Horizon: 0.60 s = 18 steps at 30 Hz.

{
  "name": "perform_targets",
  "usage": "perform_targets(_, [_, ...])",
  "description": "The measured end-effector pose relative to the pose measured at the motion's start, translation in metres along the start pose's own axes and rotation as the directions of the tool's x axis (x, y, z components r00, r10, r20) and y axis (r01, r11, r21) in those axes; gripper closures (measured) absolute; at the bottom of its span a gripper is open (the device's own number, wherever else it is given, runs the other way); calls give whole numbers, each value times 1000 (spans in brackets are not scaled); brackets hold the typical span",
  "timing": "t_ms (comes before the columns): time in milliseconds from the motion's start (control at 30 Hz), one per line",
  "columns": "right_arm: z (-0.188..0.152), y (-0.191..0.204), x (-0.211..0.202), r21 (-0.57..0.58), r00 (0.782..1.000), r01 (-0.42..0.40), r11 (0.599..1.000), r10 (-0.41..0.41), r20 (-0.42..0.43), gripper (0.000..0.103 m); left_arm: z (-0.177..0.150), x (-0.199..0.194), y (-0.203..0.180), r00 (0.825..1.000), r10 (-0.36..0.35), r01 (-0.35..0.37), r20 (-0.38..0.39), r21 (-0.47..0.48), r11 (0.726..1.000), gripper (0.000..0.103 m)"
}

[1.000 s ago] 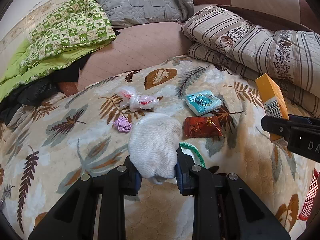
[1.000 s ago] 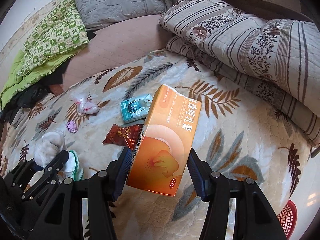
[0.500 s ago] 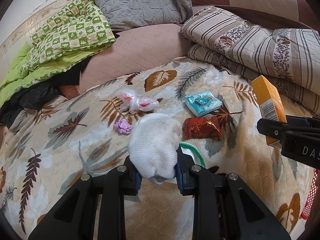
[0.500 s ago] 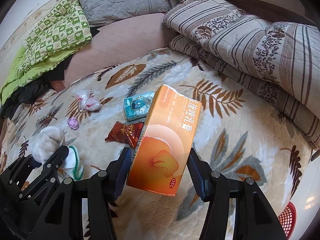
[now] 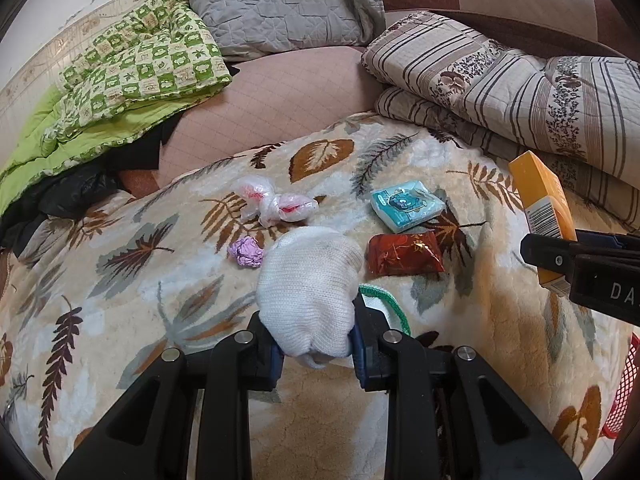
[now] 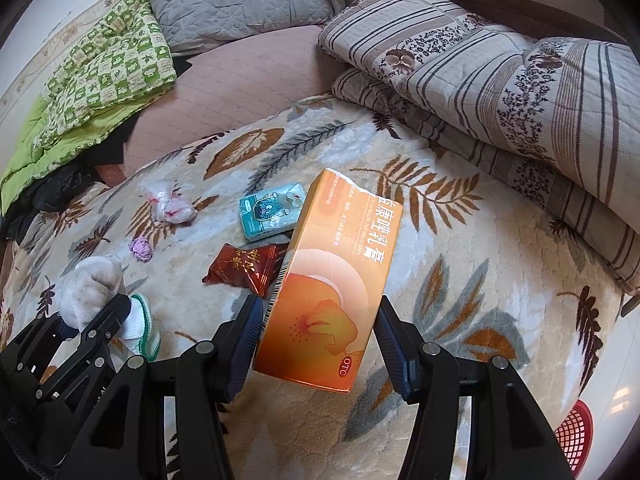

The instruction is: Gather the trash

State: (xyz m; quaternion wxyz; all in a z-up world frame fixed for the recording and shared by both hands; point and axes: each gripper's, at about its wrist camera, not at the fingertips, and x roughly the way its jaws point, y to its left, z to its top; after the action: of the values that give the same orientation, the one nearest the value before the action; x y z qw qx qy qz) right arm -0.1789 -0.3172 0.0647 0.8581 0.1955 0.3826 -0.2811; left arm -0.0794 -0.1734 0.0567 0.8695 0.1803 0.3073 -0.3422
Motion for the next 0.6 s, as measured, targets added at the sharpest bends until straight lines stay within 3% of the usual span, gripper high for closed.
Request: perform_targets(600, [-1, 1, -1, 0, 1000, -3, 1000, 3, 2, 43, 0, 0, -1, 1000, 5, -6, 3, 6, 1000, 77])
